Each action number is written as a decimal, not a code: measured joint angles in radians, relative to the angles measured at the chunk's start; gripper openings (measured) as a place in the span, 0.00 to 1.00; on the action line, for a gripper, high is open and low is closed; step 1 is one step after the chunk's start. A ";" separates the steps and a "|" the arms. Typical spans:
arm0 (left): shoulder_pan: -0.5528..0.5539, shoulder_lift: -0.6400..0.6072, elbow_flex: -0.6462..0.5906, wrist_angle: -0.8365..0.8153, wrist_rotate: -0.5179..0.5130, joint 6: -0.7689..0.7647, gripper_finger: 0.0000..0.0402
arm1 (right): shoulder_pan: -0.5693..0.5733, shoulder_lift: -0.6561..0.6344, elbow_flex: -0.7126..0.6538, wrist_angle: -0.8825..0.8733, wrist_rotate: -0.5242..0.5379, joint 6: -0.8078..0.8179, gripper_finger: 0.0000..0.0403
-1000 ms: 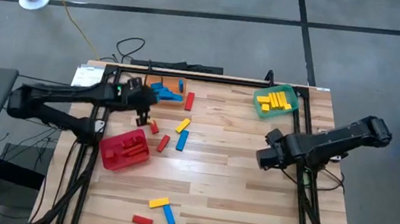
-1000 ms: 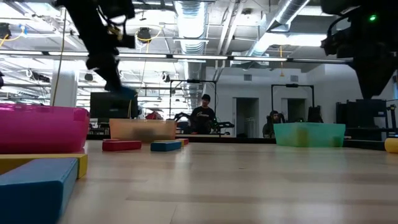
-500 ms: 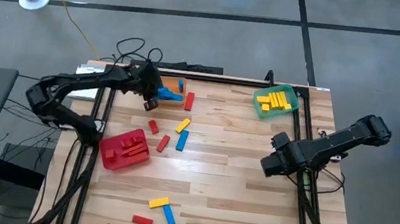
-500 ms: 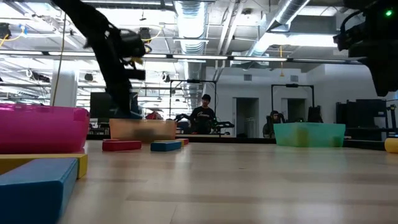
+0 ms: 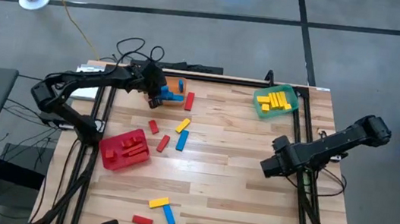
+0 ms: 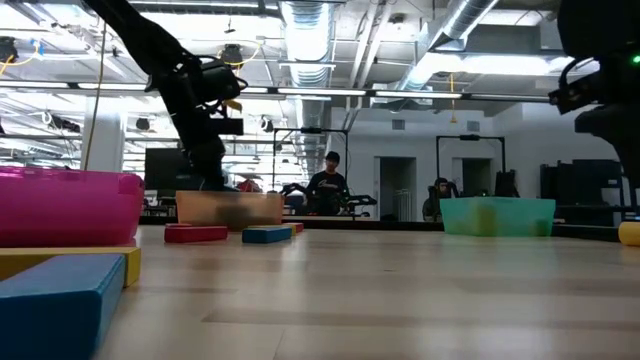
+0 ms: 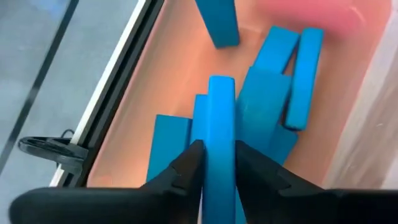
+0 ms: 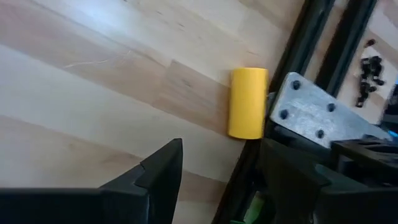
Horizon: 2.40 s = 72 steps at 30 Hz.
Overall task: Sort blocks
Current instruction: Put the blue block into the orange bin, then put the yellow block into the green bin
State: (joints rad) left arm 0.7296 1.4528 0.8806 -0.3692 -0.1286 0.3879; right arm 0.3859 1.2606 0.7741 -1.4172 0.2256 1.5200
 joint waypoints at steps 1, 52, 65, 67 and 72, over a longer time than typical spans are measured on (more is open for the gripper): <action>0.000 0.000 0.000 0.000 0.007 -0.004 0.22 | 0.000 0.000 0.000 0.004 0.000 0.001 0.57; -0.593 -0.295 0.087 -0.040 0.002 -0.171 0.52 | -0.271 0.005 -0.067 0.203 -0.097 -0.708 0.55; -0.627 -0.295 0.087 -0.042 0.002 -0.181 0.52 | -0.560 0.005 -0.089 0.228 -0.090 -0.898 0.55; -0.631 -0.295 0.087 -0.043 0.002 -0.181 0.52 | -0.604 0.005 -0.090 0.229 -0.093 -0.926 0.55; -0.641 -0.295 0.087 -0.044 0.002 -0.183 0.52 | -0.698 0.005 -0.090 0.224 -0.098 -0.987 0.55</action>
State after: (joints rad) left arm 0.0885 1.1582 0.9676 -0.4129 -0.1261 0.2047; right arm -0.3122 1.2652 0.6842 -1.1933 0.1278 0.5327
